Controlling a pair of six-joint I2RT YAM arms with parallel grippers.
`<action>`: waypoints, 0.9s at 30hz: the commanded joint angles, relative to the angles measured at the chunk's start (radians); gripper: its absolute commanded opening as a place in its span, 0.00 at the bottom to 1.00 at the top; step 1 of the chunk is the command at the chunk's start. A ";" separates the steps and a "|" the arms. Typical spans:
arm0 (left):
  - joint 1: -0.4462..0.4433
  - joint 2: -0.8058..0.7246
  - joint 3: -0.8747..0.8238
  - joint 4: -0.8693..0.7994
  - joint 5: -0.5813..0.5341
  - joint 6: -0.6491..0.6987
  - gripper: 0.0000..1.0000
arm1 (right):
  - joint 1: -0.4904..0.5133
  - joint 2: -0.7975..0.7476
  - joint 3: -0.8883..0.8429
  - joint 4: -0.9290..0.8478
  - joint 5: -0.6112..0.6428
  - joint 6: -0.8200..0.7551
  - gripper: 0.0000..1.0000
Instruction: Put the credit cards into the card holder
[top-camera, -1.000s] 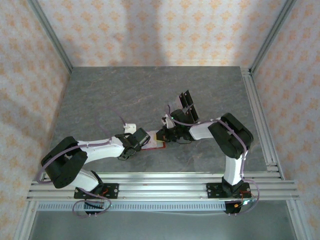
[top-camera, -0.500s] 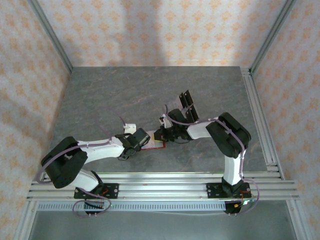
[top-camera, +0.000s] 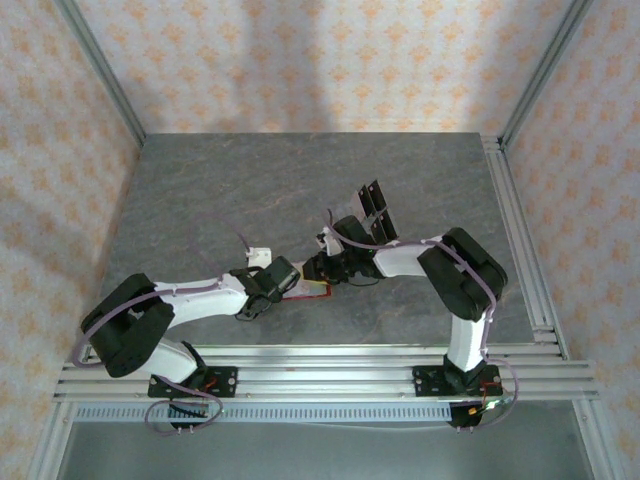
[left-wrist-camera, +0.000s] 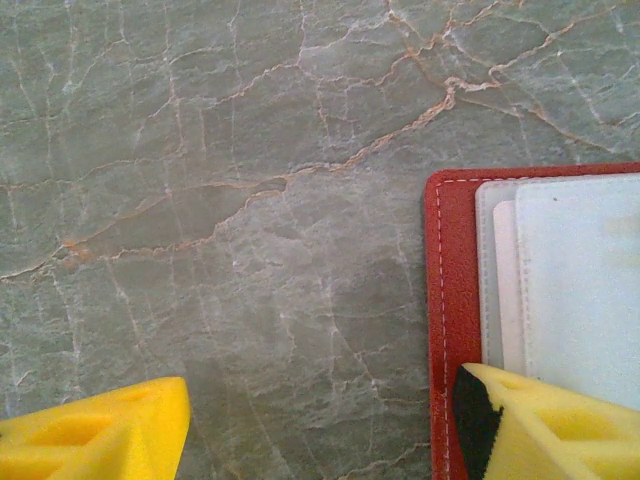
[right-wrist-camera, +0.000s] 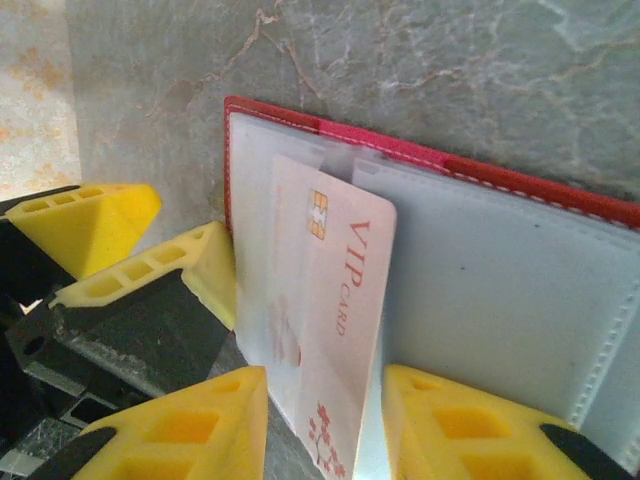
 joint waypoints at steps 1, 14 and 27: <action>-0.005 -0.014 -0.023 -0.040 -0.021 -0.021 0.72 | -0.021 -0.051 -0.006 -0.099 0.056 -0.030 0.40; 0.011 -0.066 0.038 -0.123 -0.054 -0.037 0.72 | -0.049 -0.160 0.062 -0.381 0.192 -0.122 0.26; 0.108 -0.074 0.029 -0.158 -0.039 -0.027 0.72 | 0.033 -0.071 0.238 -0.574 0.302 -0.193 0.00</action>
